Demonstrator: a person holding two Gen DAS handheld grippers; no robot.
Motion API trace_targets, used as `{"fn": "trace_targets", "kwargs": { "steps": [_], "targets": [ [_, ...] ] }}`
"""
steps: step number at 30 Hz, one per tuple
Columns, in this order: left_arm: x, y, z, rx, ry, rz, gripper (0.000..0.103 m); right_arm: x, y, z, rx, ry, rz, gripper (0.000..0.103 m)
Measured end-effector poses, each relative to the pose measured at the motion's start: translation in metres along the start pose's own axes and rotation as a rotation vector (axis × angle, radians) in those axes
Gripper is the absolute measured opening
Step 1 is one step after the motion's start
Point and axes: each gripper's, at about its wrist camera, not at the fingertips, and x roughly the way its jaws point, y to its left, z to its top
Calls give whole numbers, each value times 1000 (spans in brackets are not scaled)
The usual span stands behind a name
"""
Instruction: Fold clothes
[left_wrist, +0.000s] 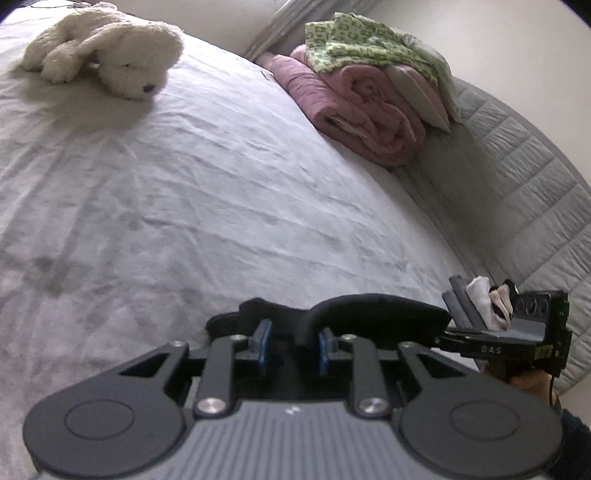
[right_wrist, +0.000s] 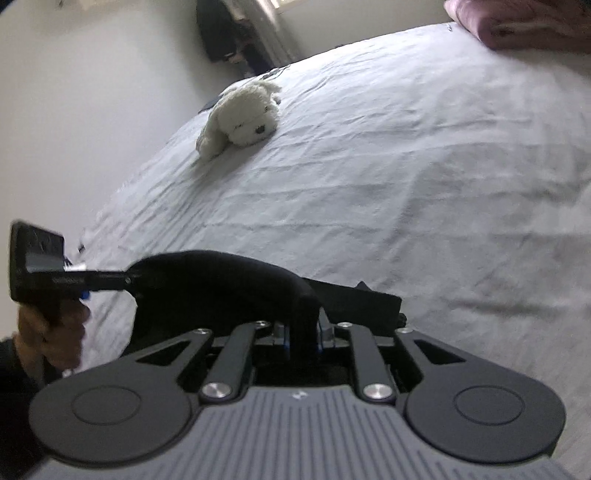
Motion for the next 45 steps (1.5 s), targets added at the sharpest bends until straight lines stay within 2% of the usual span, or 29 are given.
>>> {"fn": "trace_targets", "kwargs": {
  "steps": [3,5,9,12,13,14,17,21,26,28,31,34,36,39,40,41,43,45],
  "targets": [
    [0,0,1,-9,-17,4,29,-3,-2,0,33,-16,8,18],
    [0,0,0,-8,-26,4,37,-3,-5,-1,70,-19,9,18],
    [4,-5,-3,22,-24,36,37,0,-8,-4,104,-11,-24,18],
    [6,-11,-4,61,-38,65,33,0,-6,-5,112,-12,-39,10],
    [5,-13,-4,70,-53,70,23,-1,-4,-5,115,-14,-46,7],
    [4,-15,-4,78,-66,70,18,-2,-3,-5,122,-21,-53,7],
    [2,-20,-4,88,-88,53,18,-13,-3,-6,179,-48,-52,7],
    [11,-17,-8,81,-50,82,18,-21,-10,-9,276,-56,-9,6],
    [16,-11,-10,51,-30,114,19,-4,-21,-13,318,-12,-58,8],
    [15,-12,-10,49,-31,112,23,-4,-19,-13,305,-26,-64,12],
    [12,-9,-11,26,-21,89,34,-9,-25,-14,371,-53,-63,15],
    [7,-9,-11,14,-33,96,35,-16,-28,-21,423,-60,-70,16],
    [7,-8,-11,-2,-37,96,35,-21,-24,-23,406,-69,-88,17],
    [9,-12,-15,14,-33,110,31,-21,-18,-25,382,-71,-112,14],
    [10,-15,-16,26,-34,118,28,-22,-17,-27,384,-72,-117,12],
    [10,-16,-17,32,-38,128,20,-22,-16,-28,386,-73,-122,10],
    [9,-17,-19,22,-48,138,12,-24,-17,-29,410,-94,-108,8],
    [6,-19,-21,22,-57,139,11,-26,-19,-29,429,-113,-92,7]
  ]
}}
